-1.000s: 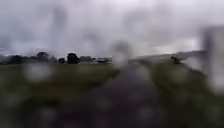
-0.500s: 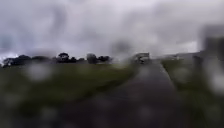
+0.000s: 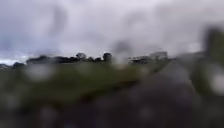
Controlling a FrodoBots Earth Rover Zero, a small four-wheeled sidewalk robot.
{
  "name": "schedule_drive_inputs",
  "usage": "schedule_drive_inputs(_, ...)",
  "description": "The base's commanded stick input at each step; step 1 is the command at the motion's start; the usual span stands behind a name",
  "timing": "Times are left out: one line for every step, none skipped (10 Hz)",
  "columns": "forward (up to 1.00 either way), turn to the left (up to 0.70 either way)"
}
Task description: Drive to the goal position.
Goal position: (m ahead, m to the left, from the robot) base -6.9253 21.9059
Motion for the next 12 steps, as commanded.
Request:
schedule_drive_inputs(0.00,0.70)
schedule_drive_inputs(0.00,0.70)
schedule_drive_inputs(0.00,0.70)
schedule_drive_inputs(0.00,0.70)
schedule_drive_inputs(0.00,0.70)
schedule_drive_inputs(0.00,0.70)
schedule_drive_inputs(0.00,0.70)
schedule_drive_inputs(0.00,0.70)
schedule_drive_inputs(0.00,0.70)
schedule_drive_inputs(0.00,0.70)
schedule_drive_inputs(0.00,0.70)
schedule_drive_inputs(0.00,0.70)
